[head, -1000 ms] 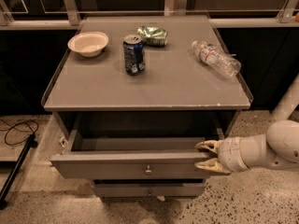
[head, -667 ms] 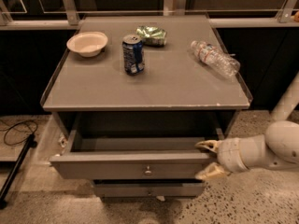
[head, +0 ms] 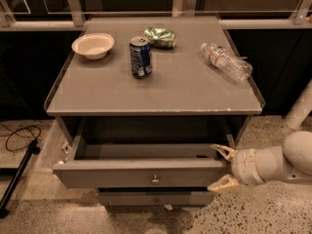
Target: Open top drawer
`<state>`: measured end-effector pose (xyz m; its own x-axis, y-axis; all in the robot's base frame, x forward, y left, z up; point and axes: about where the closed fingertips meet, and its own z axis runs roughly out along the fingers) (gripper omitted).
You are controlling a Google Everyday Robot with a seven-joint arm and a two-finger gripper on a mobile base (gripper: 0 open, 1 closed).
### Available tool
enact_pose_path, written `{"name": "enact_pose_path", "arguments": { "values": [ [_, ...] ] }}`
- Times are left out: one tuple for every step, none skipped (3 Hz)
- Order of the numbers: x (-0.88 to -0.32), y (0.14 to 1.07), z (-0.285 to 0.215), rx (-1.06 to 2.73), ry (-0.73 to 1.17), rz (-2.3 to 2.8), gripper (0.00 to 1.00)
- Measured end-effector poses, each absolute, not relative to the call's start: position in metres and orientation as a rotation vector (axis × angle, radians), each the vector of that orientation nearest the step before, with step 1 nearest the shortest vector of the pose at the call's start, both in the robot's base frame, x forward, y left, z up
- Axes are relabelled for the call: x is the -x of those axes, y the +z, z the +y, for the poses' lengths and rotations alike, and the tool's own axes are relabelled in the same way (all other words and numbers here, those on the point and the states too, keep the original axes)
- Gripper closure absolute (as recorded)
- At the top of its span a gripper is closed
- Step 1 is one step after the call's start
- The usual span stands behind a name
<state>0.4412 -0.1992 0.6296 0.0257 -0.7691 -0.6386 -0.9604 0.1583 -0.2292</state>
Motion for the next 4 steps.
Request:
{"name": "enact_pose_path", "arguments": {
  "values": [
    [-0.444, 0.636, -0.199, 1.651, 0.372, 1.783, 0.62],
    [-0.444, 0.638, -0.199, 1.651, 0.372, 1.783, 0.85],
    [-0.437, 0.638, -0.202, 1.649, 0.371, 1.790, 1.00],
    [-0.427, 0.638, -0.204, 1.645, 0.371, 1.801, 1.00]
  ]
}}
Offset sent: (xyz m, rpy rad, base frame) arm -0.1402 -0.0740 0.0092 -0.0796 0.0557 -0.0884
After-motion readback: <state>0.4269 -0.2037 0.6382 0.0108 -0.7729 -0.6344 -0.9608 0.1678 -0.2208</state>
